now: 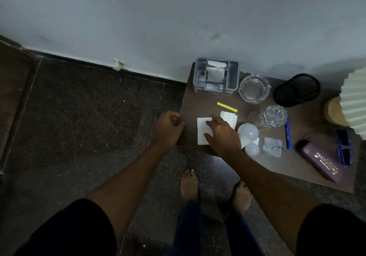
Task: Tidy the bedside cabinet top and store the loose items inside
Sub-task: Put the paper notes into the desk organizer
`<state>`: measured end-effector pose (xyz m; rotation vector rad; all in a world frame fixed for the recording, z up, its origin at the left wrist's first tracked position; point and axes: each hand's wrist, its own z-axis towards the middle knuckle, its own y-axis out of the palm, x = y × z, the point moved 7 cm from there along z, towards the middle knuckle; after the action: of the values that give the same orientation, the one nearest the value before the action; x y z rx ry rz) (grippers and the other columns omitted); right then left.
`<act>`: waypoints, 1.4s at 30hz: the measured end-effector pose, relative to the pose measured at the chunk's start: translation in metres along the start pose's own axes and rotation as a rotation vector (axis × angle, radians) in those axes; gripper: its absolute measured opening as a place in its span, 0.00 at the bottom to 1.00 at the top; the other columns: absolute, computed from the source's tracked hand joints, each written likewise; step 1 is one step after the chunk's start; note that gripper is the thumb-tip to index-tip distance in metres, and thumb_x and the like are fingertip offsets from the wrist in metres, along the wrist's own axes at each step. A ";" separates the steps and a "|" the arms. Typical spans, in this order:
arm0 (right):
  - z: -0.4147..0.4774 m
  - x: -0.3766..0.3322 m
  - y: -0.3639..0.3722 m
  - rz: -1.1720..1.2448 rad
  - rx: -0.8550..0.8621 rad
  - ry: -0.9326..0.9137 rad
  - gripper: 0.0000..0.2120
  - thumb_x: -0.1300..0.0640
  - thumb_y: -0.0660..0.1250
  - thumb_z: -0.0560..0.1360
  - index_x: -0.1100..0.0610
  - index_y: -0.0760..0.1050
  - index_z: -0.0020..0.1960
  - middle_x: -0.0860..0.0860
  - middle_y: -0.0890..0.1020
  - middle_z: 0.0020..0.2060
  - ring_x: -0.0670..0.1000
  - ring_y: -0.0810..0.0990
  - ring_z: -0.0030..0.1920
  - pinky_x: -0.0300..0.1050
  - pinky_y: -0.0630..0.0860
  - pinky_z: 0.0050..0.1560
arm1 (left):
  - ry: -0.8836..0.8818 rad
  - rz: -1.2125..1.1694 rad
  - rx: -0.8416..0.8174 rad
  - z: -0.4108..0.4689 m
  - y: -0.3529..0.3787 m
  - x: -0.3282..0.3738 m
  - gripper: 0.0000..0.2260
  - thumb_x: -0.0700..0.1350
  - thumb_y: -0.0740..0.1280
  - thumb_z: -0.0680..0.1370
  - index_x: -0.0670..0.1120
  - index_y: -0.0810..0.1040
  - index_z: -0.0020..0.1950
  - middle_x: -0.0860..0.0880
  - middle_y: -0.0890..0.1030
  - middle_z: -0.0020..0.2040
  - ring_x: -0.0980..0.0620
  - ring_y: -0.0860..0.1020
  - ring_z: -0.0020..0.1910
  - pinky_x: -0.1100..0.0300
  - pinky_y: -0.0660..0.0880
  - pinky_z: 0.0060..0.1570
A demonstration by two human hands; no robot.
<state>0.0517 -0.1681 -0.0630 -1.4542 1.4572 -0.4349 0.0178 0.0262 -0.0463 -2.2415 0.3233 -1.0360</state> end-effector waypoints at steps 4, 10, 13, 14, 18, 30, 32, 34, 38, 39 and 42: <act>0.003 0.001 0.007 -0.037 -0.034 0.017 0.22 0.51 0.68 0.79 0.56 0.74 0.70 0.53 0.69 0.74 0.57 0.76 0.67 0.54 0.80 0.60 | -0.054 -0.044 -0.039 0.005 0.007 -0.006 0.15 0.42 0.72 0.77 0.45 0.77 0.62 0.47 0.80 0.58 0.50 0.79 0.56 0.60 0.73 0.51; 0.015 -0.016 0.009 0.001 -0.033 0.002 0.23 0.50 0.67 0.79 0.56 0.72 0.72 0.55 0.69 0.74 0.57 0.74 0.69 0.52 0.76 0.66 | -0.146 -0.119 -0.059 0.017 0.012 -0.017 0.15 0.44 0.72 0.77 0.47 0.77 0.64 0.48 0.81 0.55 0.49 0.80 0.55 0.52 0.77 0.58; 0.022 -0.031 0.010 0.030 -0.030 -0.021 0.22 0.51 0.67 0.80 0.56 0.72 0.72 0.55 0.69 0.74 0.57 0.74 0.69 0.53 0.77 0.66 | -0.197 -0.209 -0.088 0.024 0.014 -0.024 0.15 0.44 0.72 0.77 0.45 0.79 0.64 0.47 0.83 0.57 0.48 0.81 0.57 0.50 0.78 0.60; 0.025 -0.036 0.010 0.036 -0.027 -0.027 0.22 0.51 0.67 0.80 0.57 0.72 0.72 0.55 0.69 0.74 0.57 0.74 0.69 0.53 0.77 0.66 | -0.213 -0.246 -0.099 0.025 0.015 -0.027 0.15 0.43 0.72 0.77 0.44 0.79 0.64 0.47 0.83 0.57 0.48 0.81 0.57 0.49 0.79 0.60; 0.032 -0.051 0.013 0.061 -0.032 -0.045 0.23 0.52 0.67 0.80 0.57 0.71 0.73 0.56 0.68 0.75 0.57 0.73 0.70 0.52 0.74 0.69 | -0.257 -0.314 -0.125 0.032 0.017 -0.037 0.14 0.41 0.72 0.77 0.42 0.82 0.62 0.43 0.84 0.59 0.46 0.83 0.56 0.47 0.80 0.59; 0.041 -0.065 0.017 0.155 -0.055 -0.099 0.22 0.52 0.68 0.79 0.58 0.73 0.72 0.55 0.69 0.75 0.56 0.72 0.71 0.51 0.72 0.70 | -0.222 -0.293 -0.109 0.043 0.014 -0.043 0.05 0.40 0.73 0.76 0.49 0.80 0.44 0.53 0.82 0.41 0.55 0.81 0.40 0.62 0.78 0.37; 0.040 -0.063 0.012 0.218 -0.010 -0.093 0.21 0.53 0.70 0.78 0.58 0.75 0.69 0.55 0.73 0.71 0.55 0.75 0.67 0.47 0.73 0.66 | -0.196 -0.296 -0.116 0.042 0.012 -0.040 0.06 0.39 0.73 0.76 0.49 0.81 0.43 0.53 0.82 0.40 0.58 0.80 0.38 0.64 0.76 0.35; 0.038 -0.059 0.005 0.286 0.070 -0.074 0.19 0.54 0.71 0.77 0.57 0.76 0.66 0.54 0.77 0.65 0.54 0.78 0.61 0.43 0.73 0.59 | -0.182 -0.326 -0.136 0.042 0.011 -0.036 0.06 0.38 0.72 0.77 0.49 0.80 0.42 0.54 0.81 0.40 0.58 0.80 0.39 0.63 0.78 0.36; 0.034 -0.046 -0.006 0.388 0.156 -0.009 0.17 0.53 0.73 0.75 0.55 0.76 0.61 0.52 0.79 0.58 0.53 0.78 0.56 0.41 0.73 0.53 | -0.167 -0.356 -0.178 0.038 0.009 -0.031 0.02 0.38 0.71 0.78 0.42 0.81 0.50 0.45 0.83 0.50 0.48 0.82 0.49 0.52 0.83 0.49; 0.034 -0.043 -0.006 0.414 0.145 0.012 0.18 0.53 0.74 0.75 0.55 0.76 0.62 0.52 0.79 0.58 0.52 0.78 0.56 0.42 0.74 0.54 | -0.163 -0.363 -0.185 0.036 0.008 -0.030 0.03 0.38 0.70 0.78 0.42 0.80 0.51 0.43 0.83 0.52 0.46 0.82 0.51 0.50 0.83 0.50; 0.035 -0.035 -0.003 0.519 0.072 0.075 0.25 0.51 0.75 0.74 0.55 0.73 0.68 0.50 0.78 0.59 0.50 0.77 0.56 0.39 0.75 0.54 | -0.141 -0.403 -0.224 0.031 0.006 -0.023 0.02 0.38 0.70 0.79 0.42 0.79 0.51 0.41 0.83 0.53 0.47 0.83 0.48 0.56 0.83 0.43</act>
<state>0.0741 -0.1238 -0.0625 -0.9593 1.7874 -0.2146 0.0266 0.0457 -0.0790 -2.6370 -0.0839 -1.0745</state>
